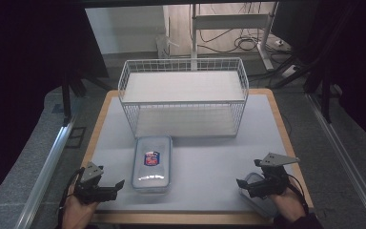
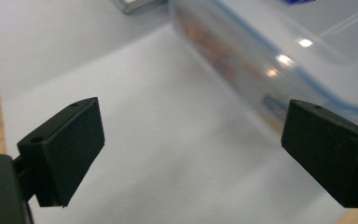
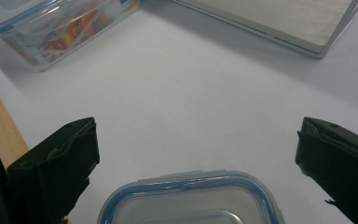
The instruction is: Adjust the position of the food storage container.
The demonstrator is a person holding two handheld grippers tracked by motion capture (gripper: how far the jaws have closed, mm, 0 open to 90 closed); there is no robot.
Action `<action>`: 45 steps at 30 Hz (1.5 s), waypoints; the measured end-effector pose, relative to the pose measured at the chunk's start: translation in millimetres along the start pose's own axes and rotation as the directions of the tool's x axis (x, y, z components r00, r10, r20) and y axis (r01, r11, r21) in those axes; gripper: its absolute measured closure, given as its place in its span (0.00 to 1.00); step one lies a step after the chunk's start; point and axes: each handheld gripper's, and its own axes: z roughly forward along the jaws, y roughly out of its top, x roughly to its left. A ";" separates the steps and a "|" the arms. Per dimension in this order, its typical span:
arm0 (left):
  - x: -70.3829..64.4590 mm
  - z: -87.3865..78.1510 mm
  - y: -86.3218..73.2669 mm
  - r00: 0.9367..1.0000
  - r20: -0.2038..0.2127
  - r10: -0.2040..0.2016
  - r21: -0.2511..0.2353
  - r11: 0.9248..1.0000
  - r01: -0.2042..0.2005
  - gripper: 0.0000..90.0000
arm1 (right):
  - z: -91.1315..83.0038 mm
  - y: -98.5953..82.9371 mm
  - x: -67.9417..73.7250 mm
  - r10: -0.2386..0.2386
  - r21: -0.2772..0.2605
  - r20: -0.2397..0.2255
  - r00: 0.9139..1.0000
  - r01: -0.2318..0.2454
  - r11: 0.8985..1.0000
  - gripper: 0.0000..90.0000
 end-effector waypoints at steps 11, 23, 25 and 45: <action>-3.9 8.9 -1.5 0.999 0.011 0.040 -0.042 0.998 -0.039 0.08 | 4.2 -0.8 4.4 -0.023 0.015 0.064 0.998 0.022 1.000 0.00; -5.5 11.4 -1.7 0.999 0.013 0.049 -0.036 0.998 -0.049 0.08 | -6.4 2.5 12.1 -0.005 0.050 0.051 0.999 0.002 0.999 0.33; -6.0 11.3 -1.7 0.999 0.012 0.049 -0.037 0.998 -0.049 0.08 | -10.1 1.3 15.7 -0.007 0.061 0.041 0.999 0.004 0.998 0.50; -9.3 14.1 -1.7 0.998 0.009 0.069 -0.011 0.998 -0.069 0.08 | -41.2 -37.9 55.3 -0.073 0.192 -0.097 0.993 0.091 0.977 1.00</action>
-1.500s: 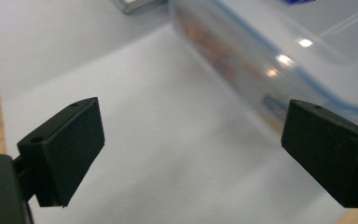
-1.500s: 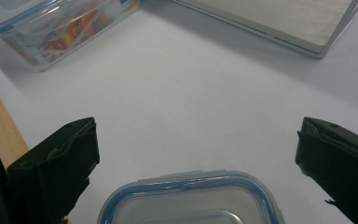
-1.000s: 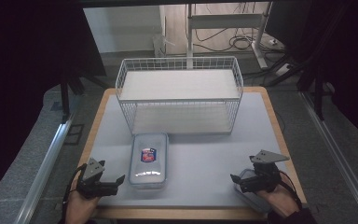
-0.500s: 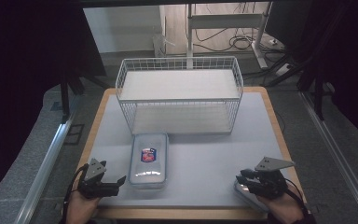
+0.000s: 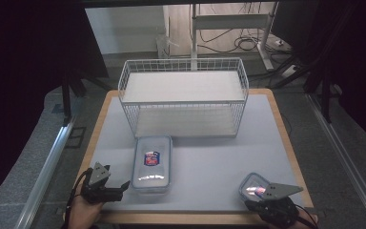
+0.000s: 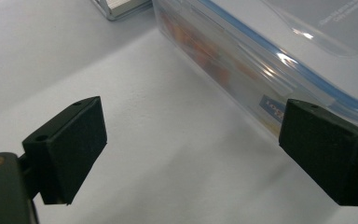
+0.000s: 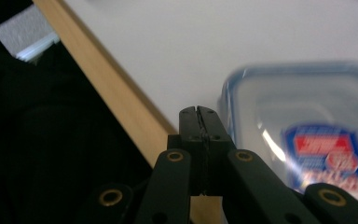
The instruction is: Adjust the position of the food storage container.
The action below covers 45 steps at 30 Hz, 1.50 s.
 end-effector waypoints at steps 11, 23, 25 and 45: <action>-0.1 2.0 -0.5 1.000 0.001 -0.002 0.012 1.000 0.002 0.08 | 4.6 -3.5 -10.6 0.022 0.028 0.026 0.999 -0.022 0.999 1.00; 0.4 4.5 0.1 1.000 0.003 -0.021 0.020 1.000 0.021 0.10 | 2.0 -2.5 -46.3 0.087 -0.008 0.089 0.992 -0.087 0.996 1.00; 0.6 4.9 0.2 1.000 0.002 -0.025 0.025 0.999 0.025 0.10 | 1.4 -1.7 -56.9 0.110 -0.019 0.106 0.988 -0.109 0.994 1.00; -6.1 7.6 3.3 0.996 0.094 -0.002 0.074 0.997 -0.005 0.43 | 0.7 18.5 -76.8 0.140 -0.097 0.165 0.976 -0.125 0.987 1.00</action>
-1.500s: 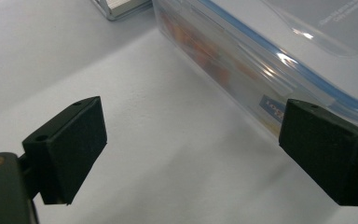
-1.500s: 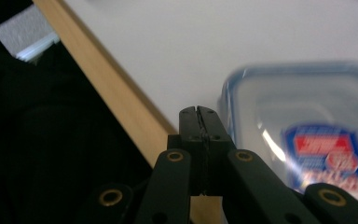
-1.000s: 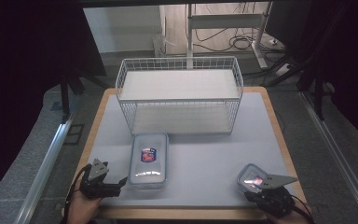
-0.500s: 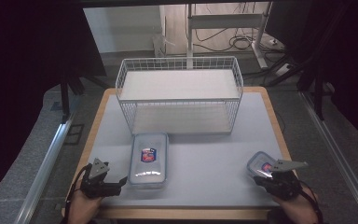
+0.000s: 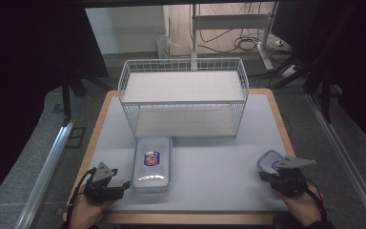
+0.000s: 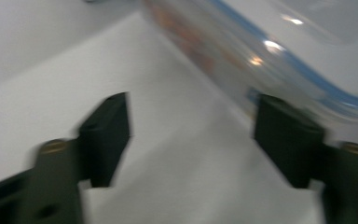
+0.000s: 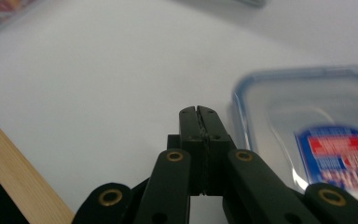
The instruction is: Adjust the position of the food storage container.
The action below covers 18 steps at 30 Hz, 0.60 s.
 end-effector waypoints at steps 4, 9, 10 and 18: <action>-5.4 5.5 2.5 0.999 0.036 0.007 0.033 0.999 -0.008 0.66 | 10.4 23.7 6.0 -0.032 -0.023 -0.042 0.999 0.031 0.999 1.00; -5.3 6.2 3.5 0.994 0.108 -0.018 0.028 0.999 0.015 0.83 | 25.4 44.4 7.3 -0.040 -0.027 -0.096 0.995 0.038 0.999 1.00; -5.3 6.2 3.5 0.994 0.108 -0.018 0.028 0.999 0.015 0.87 | 25.4 44.4 7.3 -0.040 -0.027 -0.096 0.995 0.038 0.999 1.00; -16.4 14.6 11.2 0.977 0.214 0.002 0.043 0.999 -0.011 0.99 | 39.6 73.9 12.2 -0.037 -0.056 -0.160 0.986 0.028 0.998 0.99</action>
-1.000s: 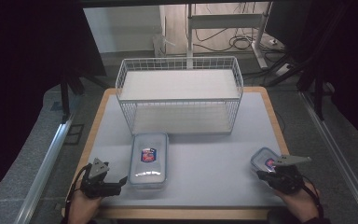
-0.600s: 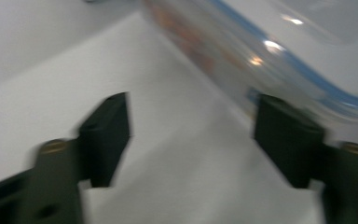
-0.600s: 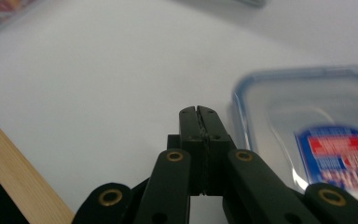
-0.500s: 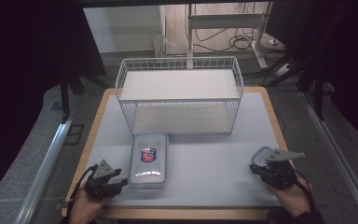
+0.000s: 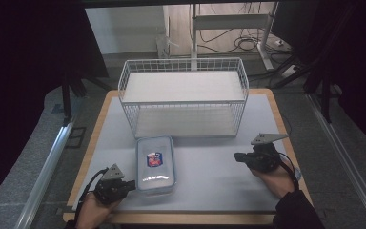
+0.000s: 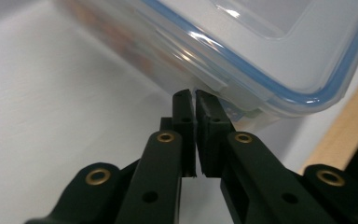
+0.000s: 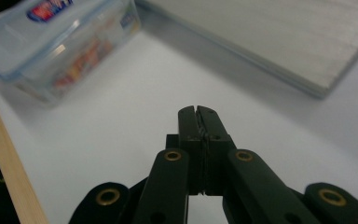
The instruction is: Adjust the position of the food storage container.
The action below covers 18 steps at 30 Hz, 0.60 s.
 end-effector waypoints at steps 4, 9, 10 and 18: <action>-6.2 7.1 5.8 1.000 0.025 0.013 0.007 1.000 -0.013 1.00 | 10.5 3.0 4.4 -0.005 -0.028 -0.003 1.000 0.005 1.000 0.99; -12.6 17.3 14.1 0.997 0.064 0.030 0.006 1.000 -0.031 1.00 | 19.0 -8.9 13.0 -0.025 -0.026 0.023 0.999 0.025 0.999 0.99; -14.6 19.7 16.0 0.997 0.071 0.033 0.002 0.999 -0.034 1.00 | 18.3 -10.1 14.2 -0.028 -0.031 0.032 0.999 0.029 0.999 0.99; -30.4 36.0 31.4 0.991 0.100 0.091 -0.006 0.996 -0.091 1.00 | 15.6 -19.6 22.7 -0.049 -0.039 0.041 0.998 0.050 0.998 0.98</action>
